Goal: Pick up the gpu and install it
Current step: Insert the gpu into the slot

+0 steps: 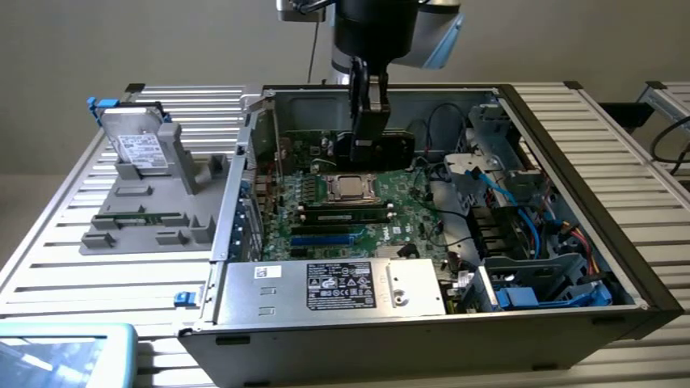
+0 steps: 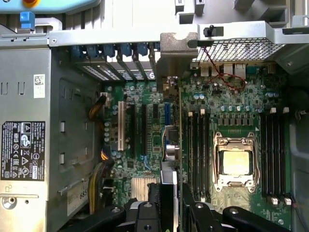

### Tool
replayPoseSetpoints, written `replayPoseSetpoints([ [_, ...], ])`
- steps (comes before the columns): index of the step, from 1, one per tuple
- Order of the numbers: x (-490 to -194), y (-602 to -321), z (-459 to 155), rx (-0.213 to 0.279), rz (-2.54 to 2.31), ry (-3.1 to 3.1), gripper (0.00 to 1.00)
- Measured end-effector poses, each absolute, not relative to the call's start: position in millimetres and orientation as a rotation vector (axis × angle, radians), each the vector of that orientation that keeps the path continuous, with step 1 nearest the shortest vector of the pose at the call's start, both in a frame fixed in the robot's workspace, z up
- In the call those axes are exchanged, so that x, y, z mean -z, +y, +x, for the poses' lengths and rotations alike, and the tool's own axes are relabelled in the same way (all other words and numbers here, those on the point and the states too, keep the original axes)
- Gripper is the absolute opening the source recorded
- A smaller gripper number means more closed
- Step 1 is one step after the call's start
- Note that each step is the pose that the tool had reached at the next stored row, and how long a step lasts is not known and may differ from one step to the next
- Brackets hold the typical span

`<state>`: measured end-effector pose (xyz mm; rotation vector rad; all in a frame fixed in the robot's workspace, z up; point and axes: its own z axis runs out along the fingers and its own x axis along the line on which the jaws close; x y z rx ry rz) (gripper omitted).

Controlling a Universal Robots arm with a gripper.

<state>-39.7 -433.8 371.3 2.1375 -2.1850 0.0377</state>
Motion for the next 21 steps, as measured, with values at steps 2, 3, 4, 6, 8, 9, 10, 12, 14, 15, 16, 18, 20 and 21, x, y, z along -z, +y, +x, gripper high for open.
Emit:
replayPoseSetpoints([
  [2, -370.3, -433.7, -39.7, -0.033, 2.136, -2.183, 0.28],
  [3, -369.9, -433.7, -39.8, -0.03, 2.134, -2.181, 0.28],
  [4, -369.5, -433.6, -39.8, -0.024, 2.132, -2.178, 0.28],
  [6, -368.6, -433.5, -39.8, -0.007, 2.125, -2.17, 0.28],
  [8, -367.6, -433.5, -39.8, 0.01, 2.118, -2.161, 0.28],
  [9, -367.0, -433.5, -39.8, 0.015, 2.117, -2.159, 0.28],
  [10, -366.6, -433.5, -39.9, 0.02, 2.117, -2.16, 0.28],
  [12, -365.8, -433.5, -39.8, 0.034, 2.123, -2.165, 0.28],
  [14, -364.8, -433.5, -39.8, 0.05, 2.127, -2.172, 0.28],
  [15, -364.3, -433.4, -39.9, 0.054, 2.129, -2.174, 0.28],
  [16, -364.3, -433.4, -39.9, 0.054, 2.129, -2.174, 0.28],
  [18, -363.9, -433.4, -39.9, 0.054, 2.128, -2.174, 0.28],
  [20, -362.3, -433.2, -40.4, 0.05, 2.128, -2.173, 0.28],
  [21, -361.3, -433.1, -40.7, 0.05, 2.128, -2.173, 0.28],
])
